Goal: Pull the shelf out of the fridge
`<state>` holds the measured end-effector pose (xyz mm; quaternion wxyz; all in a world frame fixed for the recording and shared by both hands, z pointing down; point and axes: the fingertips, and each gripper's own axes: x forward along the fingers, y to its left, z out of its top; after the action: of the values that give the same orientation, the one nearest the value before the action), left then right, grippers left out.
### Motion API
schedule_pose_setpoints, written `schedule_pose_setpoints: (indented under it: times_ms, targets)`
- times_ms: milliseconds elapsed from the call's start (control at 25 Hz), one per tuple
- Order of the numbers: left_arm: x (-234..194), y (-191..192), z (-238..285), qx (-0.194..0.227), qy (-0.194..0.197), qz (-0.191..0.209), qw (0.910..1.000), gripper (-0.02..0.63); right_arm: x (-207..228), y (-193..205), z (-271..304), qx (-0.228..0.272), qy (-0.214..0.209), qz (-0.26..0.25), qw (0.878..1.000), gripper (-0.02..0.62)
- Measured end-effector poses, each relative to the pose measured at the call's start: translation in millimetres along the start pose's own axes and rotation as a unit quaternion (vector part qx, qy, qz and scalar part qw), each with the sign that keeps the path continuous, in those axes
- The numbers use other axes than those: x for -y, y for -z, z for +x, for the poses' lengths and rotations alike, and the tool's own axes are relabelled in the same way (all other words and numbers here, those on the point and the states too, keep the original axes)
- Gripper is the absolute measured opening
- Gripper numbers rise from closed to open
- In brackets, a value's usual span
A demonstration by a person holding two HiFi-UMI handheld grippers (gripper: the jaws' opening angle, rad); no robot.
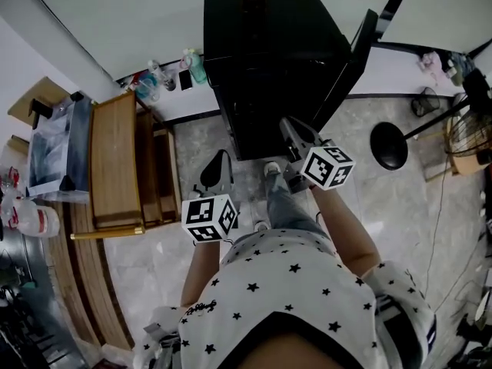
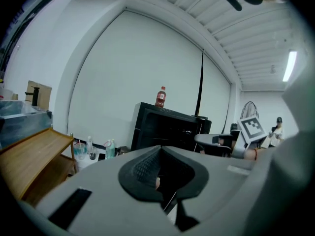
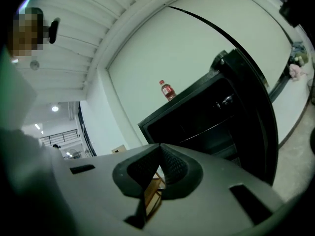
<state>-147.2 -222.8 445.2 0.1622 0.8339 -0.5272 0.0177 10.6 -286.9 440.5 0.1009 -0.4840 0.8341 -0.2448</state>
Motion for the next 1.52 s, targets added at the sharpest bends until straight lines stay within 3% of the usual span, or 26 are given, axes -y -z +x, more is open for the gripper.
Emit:
schedule_pose_setpoints:
  times_ms: [240,480,840,1200,1400,1520]
  targets:
    - [-23,1,18,0.004,-0.023,-0.012,0.9996,0.012,32,5,38,0.000,-0.010,0.083,0.996,-0.006]
    - [-33,1,38,0.000,-0.028,-0.010,0.9996,0.012,69,7,75,0.023,-0.019,0.186,0.982,-0.006]
    - [-37,5,68,-0.013,-0.035,0.002,0.9993,0.012,125,10,110,0.070,-0.011,0.303,0.950,-0.006]
    - [-48,9,80,-0.024,-0.049,0.006,0.9985,0.012,163,7,145,0.114,-0.016,0.369,0.922,-0.005]
    - [-53,10,84,-0.029,-0.053,0.006,0.9981,0.012,169,3,162,0.151,-0.053,0.416,0.895,0.105]
    - [-53,7,88,-0.030,-0.054,0.012,0.9980,0.012,173,3,174,0.157,-0.063,0.419,0.892,0.133]
